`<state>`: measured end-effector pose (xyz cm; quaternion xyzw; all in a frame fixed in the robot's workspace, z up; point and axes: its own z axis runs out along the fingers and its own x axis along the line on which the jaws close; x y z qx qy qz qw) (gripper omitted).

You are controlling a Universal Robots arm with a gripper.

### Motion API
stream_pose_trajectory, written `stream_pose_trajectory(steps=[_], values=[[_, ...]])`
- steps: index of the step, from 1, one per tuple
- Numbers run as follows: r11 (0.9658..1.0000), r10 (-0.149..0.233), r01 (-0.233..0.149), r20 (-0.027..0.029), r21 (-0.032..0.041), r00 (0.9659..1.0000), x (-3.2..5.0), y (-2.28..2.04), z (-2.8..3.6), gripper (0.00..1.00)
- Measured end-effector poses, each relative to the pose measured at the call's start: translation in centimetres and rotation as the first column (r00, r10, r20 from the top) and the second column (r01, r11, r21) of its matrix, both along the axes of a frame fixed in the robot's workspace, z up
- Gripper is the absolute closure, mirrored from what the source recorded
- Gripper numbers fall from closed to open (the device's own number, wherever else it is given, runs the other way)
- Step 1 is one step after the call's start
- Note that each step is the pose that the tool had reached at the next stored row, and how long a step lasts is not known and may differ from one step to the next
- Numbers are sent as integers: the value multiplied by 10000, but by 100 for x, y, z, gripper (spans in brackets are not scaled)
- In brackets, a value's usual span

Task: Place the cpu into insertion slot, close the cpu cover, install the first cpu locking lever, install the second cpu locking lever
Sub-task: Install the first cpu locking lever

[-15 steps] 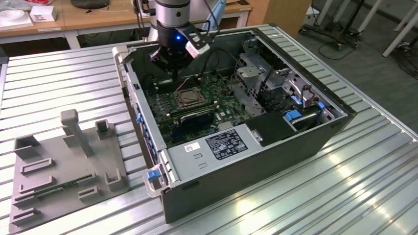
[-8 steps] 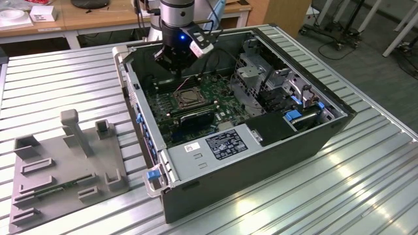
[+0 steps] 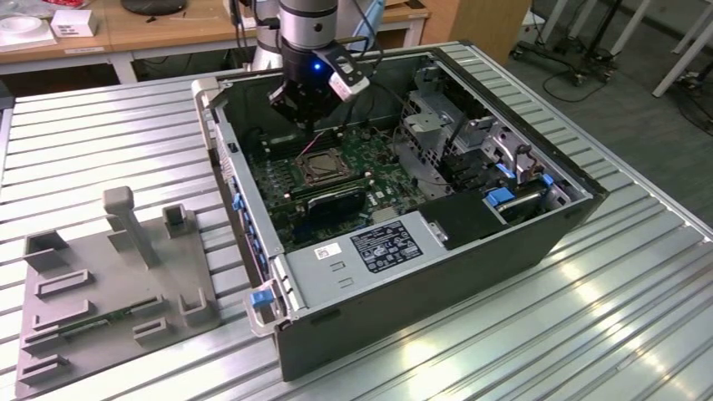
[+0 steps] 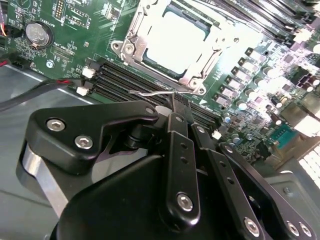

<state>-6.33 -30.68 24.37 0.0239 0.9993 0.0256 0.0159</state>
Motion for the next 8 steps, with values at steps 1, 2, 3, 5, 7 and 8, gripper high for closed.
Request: stream_pose_trajectory(steps=[1, 2, 3, 5, 7, 8], values=[[10000, -1, 1, 0, 4, 10000, 2, 2, -8, 89], [10000, -2, 2, -1, 11, 10000, 4, 5, -14, 89], [10000, -2, 2, -1, 24, 10000, 5, 8, -20, 89], [10000, 1, -1, 0, 58, 10000, 8, 16, -35, 89], [9999, 0, 0, -2, 123, 10000, 10, 22, -43, 89], [9998, 1, -1, 0, 173, 10000, 10, 22, -44, 89]])
